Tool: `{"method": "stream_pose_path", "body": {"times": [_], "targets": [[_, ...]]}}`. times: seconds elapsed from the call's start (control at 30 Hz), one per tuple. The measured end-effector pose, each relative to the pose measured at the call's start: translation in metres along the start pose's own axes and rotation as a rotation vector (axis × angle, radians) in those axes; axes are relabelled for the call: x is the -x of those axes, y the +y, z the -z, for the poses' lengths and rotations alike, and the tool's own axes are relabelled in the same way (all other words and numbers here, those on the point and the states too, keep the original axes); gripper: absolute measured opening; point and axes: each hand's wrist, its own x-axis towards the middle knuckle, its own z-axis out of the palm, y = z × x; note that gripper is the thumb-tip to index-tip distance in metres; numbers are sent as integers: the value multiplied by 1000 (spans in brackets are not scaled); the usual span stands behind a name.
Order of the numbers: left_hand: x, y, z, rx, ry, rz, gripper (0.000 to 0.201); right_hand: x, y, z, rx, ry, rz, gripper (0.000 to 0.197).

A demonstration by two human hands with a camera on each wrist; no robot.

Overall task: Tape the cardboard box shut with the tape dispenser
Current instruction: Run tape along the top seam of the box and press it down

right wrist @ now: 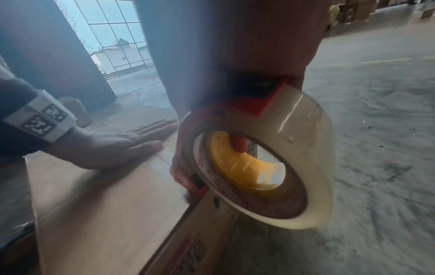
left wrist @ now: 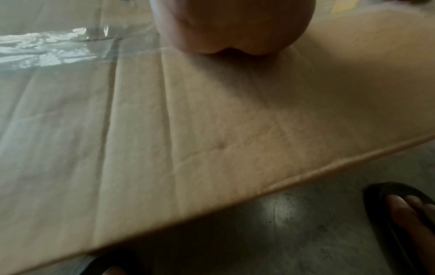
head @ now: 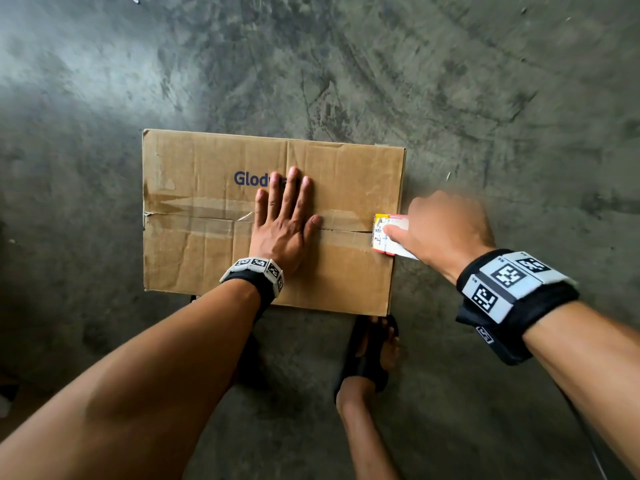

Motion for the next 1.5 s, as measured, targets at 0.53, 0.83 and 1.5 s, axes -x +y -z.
{"method": "stream_pose_path", "body": {"times": [0.53,0.83,1.5], "targets": [[-10,77,-11,85,20,-88,63,-4,13,-10,-82,32,-23,50],[-10,73,-9,49,-13,-82,64,2,58,-12,-232,1,-87,57],[-11,81,-12,61,-7,-65,64,-30,33,-36,-88,8,-109,34]]}}
